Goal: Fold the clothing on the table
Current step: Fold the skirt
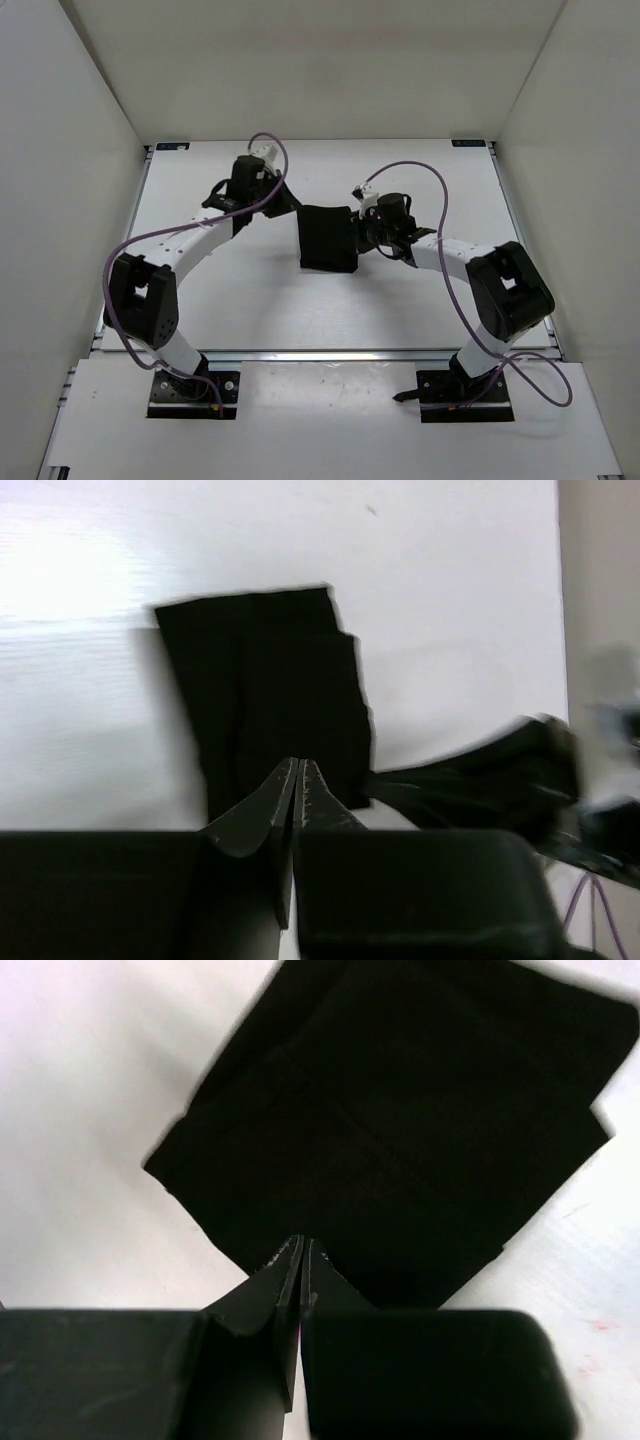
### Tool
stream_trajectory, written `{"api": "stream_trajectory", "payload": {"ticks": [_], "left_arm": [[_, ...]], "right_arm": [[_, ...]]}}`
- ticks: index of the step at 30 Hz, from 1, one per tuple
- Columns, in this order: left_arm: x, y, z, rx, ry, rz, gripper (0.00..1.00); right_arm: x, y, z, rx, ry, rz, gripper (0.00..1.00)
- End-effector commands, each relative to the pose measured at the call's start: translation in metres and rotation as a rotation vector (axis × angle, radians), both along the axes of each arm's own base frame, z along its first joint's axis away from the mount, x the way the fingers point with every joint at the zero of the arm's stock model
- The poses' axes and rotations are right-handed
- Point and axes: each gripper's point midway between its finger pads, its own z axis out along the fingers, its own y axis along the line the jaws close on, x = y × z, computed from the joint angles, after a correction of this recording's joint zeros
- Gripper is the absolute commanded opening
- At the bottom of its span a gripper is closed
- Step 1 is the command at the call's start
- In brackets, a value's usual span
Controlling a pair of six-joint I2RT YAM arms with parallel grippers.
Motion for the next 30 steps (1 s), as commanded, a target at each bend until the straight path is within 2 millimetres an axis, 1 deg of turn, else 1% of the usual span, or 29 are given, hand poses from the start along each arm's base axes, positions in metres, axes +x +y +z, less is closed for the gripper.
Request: {"api": "stream_trajectory", "payload": {"ticks": [1, 2, 4, 5, 6, 8, 10, 11, 12, 13, 15, 16, 17, 18, 19, 20, 21, 22, 23, 24, 25, 26, 27, 28, 29, 30], "left_arm": [[-0.039, -0.047, -0.023, 0.003, 0.02, -0.14, 0.03], [-0.048, -0.056, -0.032, 0.003, 0.042, -0.161, 0.0], [-0.062, -0.063, -0.055, 0.033, 0.088, -0.19, 0.0], [-0.066, -0.062, -0.069, 0.055, 0.115, -0.185, 0.0], [-0.071, -0.061, -0.083, 0.07, 0.145, -0.192, 0.0], [-0.079, -0.057, -0.099, 0.074, 0.183, -0.194, 0.0], [-0.085, -0.044, -0.119, 0.109, 0.212, -0.17, 0.0], [-0.085, -0.042, -0.123, 0.12, 0.216, -0.165, 0.0], [-0.084, -0.036, -0.13, 0.131, 0.227, -0.15, 0.0], [-0.085, -0.032, -0.135, 0.133, 0.244, -0.149, 0.0], [-0.081, -0.026, -0.137, 0.119, 0.267, -0.144, 0.0], [-0.078, -0.026, -0.131, 0.111, 0.258, -0.146, 0.0], [-0.079, -0.027, -0.129, 0.111, 0.262, -0.159, 0.0], [-0.073, -0.031, -0.116, 0.095, 0.227, -0.17, 0.02], [-0.067, -0.032, -0.102, 0.087, 0.196, -0.181, 0.07], [-0.069, -0.034, -0.092, 0.077, 0.196, -0.192, 0.17], [-0.061, -0.034, -0.078, 0.068, 0.164, -0.197, 0.25], [-0.06, -0.037, -0.061, 0.069, 0.134, -0.217, 0.39], [-0.063, -0.033, -0.054, 0.085, 0.138, -0.213, 0.51], [-0.056, -0.029, -0.043, 0.109, 0.104, -0.209, 0.62], [-0.057, -0.024, -0.033, 0.148, 0.089, -0.211, 0.68], [-0.061, -0.012, -0.032, 0.218, 0.106, -0.184, 0.85], [-0.055, 0.001, -0.028, 0.287, 0.08, -0.145, 0.94], [-0.06, 0.012, -0.031, 0.35, 0.106, -0.147, 0.98], [-0.062, 0.027, -0.035, 0.415, 0.126, -0.121, 0.99], [-0.066, 0.042, -0.04, 0.474, 0.145, -0.106, 0.99]], "right_arm": [[0.0, 0.005, -0.007, 0.023, 0.063, 0.023, 0.0], [0.001, 0.001, -0.015, 0.019, 0.085, 0.011, 0.0], [0.002, -0.001, -0.021, 0.018, 0.113, 0.007, 0.0], [0.004, -0.004, -0.025, 0.023, 0.134, -0.004, 0.0], [0.004, -0.004, -0.025, 0.021, 0.133, 0.002, 0.0], [0.007, -0.008, -0.03, 0.012, 0.147, -0.008, 0.0], [0.009, -0.009, -0.031, 0.008, 0.149, -0.01, 0.0], [0.008, -0.01, -0.033, 0.008, 0.156, -0.013, 0.0], [0.013, -0.013, -0.032, 0.009, 0.152, -0.026, 0.0], [0.013, -0.012, -0.031, 0.021, 0.159, -0.025, 0.01], [0.015, -0.015, -0.029, 0.023, 0.162, -0.026, 0.0], [0.018, -0.014, -0.022, 0.03, 0.16, -0.024, 0.0], [0.016, -0.016, -0.021, 0.037, 0.182, -0.017, 0.0], [0.022, -0.015, -0.002, 0.069, 0.161, -0.008, 0.0], [0.028, -0.019, 0.01, 0.081, 0.157, -0.017, 0.02], [0.027, -0.025, 0.016, 0.09, 0.172, -0.019, 0.08], [0.034, -0.026, 0.038, 0.12, 0.135, -0.015, 0.1], [0.034, -0.033, 0.053, 0.131, 0.13, -0.012, 0.16], [0.032, -0.037, 0.057, 0.13, 0.141, -0.012, 0.25], [0.036, -0.045, 0.071, 0.132, 0.108, -0.028, 0.28], [0.038, -0.058, 0.077, 0.112, 0.101, -0.066, 0.35], [0.036, -0.064, 0.076, 0.081, 0.11, -0.082, 0.42], [0.041, -0.079, 0.08, 0.04, 0.101, -0.162, 0.45], [0.042, -0.097, 0.07, -0.045, 0.114, -0.228, 0.49], [0.037, -0.106, 0.069, -0.108, 0.114, -0.23, 0.54], [0.033, -0.12, 0.062, -0.188, 0.128, -0.279, 0.56]]}}
